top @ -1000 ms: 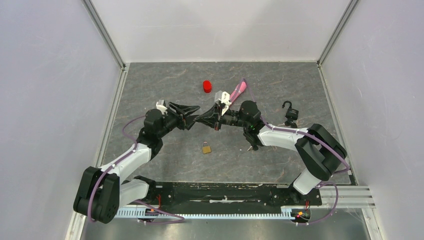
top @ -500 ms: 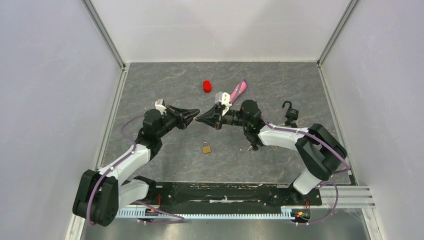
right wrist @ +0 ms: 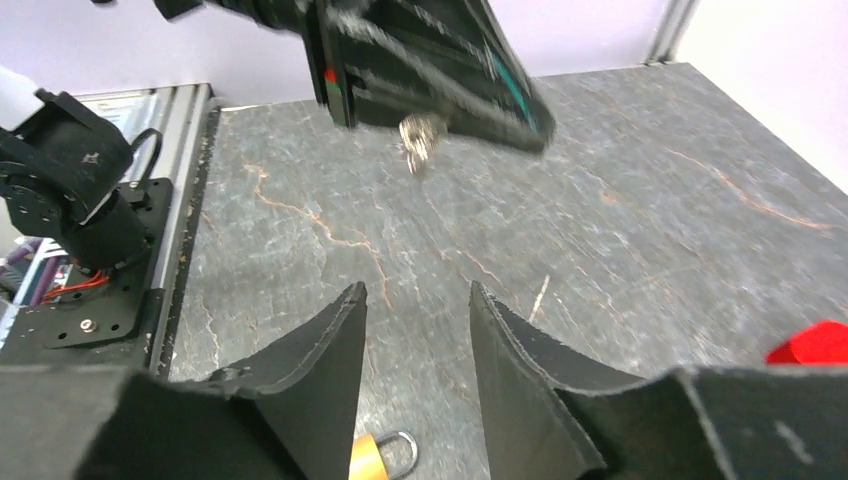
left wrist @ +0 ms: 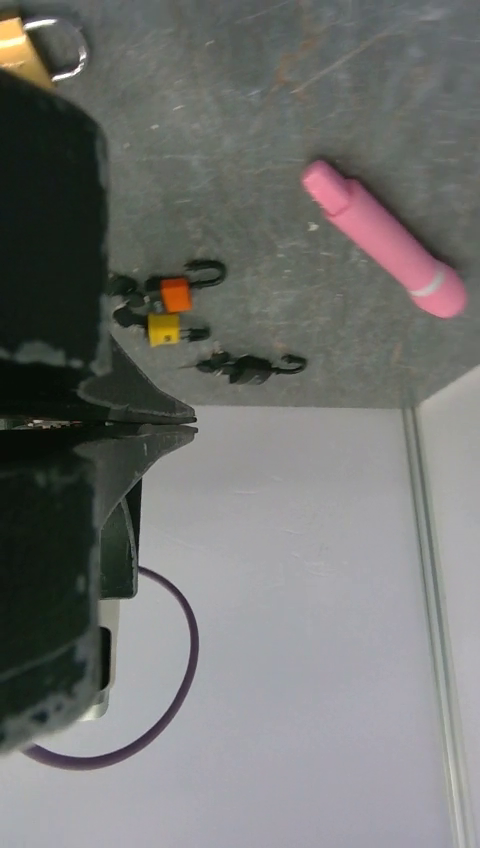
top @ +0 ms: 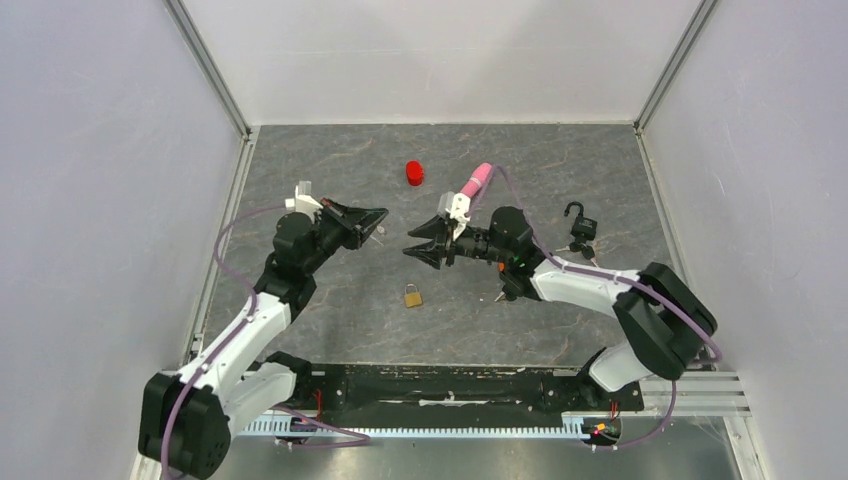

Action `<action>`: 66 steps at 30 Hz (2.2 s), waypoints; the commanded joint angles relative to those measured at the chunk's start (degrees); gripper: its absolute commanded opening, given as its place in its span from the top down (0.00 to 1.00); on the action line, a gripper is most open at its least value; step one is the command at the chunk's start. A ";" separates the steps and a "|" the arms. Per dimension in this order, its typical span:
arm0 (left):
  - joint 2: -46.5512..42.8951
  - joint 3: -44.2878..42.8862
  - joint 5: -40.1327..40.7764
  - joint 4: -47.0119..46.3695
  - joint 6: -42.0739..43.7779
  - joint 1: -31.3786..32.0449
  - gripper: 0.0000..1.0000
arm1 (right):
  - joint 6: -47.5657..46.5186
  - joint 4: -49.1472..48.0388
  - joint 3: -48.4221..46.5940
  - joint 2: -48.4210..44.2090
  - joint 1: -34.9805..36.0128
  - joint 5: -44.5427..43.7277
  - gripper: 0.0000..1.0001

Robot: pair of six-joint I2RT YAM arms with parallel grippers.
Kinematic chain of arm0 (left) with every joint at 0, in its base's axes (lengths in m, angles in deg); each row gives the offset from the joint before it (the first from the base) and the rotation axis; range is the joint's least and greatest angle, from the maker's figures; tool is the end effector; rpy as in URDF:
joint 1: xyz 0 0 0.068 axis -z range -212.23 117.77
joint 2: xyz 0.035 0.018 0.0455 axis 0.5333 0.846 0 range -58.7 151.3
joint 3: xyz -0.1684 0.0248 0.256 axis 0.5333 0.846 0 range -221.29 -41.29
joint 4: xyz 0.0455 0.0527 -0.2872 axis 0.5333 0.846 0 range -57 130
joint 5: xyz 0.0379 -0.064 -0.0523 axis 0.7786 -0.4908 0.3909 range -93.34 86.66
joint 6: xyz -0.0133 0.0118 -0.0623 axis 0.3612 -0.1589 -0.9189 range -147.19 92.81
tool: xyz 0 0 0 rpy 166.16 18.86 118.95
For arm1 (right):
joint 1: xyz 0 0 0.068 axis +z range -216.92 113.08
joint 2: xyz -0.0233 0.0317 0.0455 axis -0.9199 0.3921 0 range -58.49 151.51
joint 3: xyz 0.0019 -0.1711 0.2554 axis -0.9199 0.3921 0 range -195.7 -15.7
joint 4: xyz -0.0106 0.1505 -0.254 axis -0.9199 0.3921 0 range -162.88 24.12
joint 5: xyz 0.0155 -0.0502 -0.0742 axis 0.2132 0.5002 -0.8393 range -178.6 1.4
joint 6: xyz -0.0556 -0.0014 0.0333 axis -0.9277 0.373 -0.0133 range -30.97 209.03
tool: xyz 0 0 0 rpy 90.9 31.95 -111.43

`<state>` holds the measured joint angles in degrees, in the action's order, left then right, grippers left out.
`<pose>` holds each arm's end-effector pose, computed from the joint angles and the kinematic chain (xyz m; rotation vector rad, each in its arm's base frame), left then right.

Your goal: Unlock with the key

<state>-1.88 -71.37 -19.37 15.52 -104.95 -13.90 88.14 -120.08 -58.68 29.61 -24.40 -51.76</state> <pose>0.2377 -0.0935 0.2717 -0.7655 1.8134 -1.4196 0.2489 0.2691 0.2603 -1.0718 1.2439 1.0550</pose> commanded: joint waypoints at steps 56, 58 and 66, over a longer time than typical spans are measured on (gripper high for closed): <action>-5.07 -13.26 26.54 14.57 18.34 20.06 0.98 | -41.18 -14.63 3.40 -4.49 25.14 -51.65 0.71; -5.06 -13.16 26.64 14.57 18.18 20.18 0.98 | -41.71 -15.40 3.17 -3.85 25.40 -53.57 0.73; -4.94 -12.48 27.98 14.31 17.51 21.21 0.98 | -43.66 -19.06 3.26 -2.42 26.29 -57.04 0.76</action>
<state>-6.12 -82.91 5.96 31.17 -86.06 6.62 45.94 -134.11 -53.39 26.57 1.26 -106.12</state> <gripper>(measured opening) 0.027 0.246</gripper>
